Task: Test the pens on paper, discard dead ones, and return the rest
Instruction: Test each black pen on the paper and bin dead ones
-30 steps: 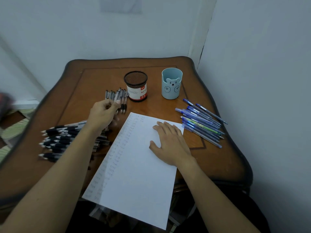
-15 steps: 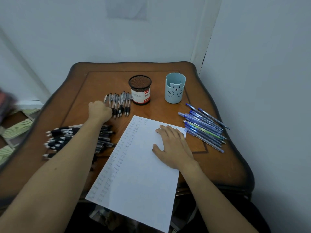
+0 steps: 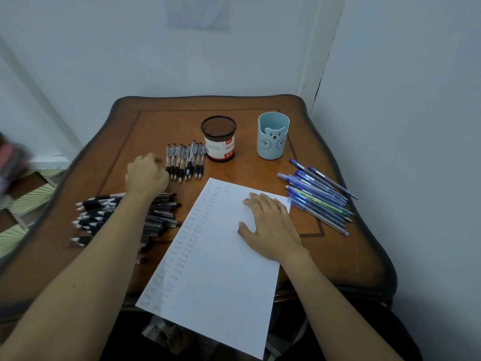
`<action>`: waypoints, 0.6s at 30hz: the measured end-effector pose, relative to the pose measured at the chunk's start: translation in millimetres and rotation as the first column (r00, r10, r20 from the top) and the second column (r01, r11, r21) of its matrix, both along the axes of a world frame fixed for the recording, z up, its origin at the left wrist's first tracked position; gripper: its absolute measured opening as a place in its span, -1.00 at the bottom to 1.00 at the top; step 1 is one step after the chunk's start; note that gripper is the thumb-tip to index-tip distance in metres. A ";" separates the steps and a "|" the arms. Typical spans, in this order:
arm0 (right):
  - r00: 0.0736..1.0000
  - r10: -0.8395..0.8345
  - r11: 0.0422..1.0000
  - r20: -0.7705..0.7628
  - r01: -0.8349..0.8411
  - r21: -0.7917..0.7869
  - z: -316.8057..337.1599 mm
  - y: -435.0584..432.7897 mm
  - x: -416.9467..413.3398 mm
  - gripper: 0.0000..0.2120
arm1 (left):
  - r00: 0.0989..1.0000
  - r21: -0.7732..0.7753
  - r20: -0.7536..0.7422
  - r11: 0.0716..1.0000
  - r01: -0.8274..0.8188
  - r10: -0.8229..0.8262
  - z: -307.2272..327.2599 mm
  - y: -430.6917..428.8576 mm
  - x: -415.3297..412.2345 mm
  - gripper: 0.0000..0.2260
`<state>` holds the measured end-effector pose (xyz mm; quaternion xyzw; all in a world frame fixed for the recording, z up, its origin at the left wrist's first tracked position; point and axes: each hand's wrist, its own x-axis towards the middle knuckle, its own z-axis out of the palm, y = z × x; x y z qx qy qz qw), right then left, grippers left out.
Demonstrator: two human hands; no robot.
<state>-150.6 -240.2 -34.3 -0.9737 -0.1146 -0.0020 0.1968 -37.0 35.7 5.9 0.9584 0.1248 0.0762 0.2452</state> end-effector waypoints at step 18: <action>1.000 0.007 1.000 0.004 -0.007 -0.001 2.6 -0.1 -1.3 -0.46 | 0.900 0.180 -0.346 0.922 0.342 -0.266 2.9 16.3 -43.8 -0.62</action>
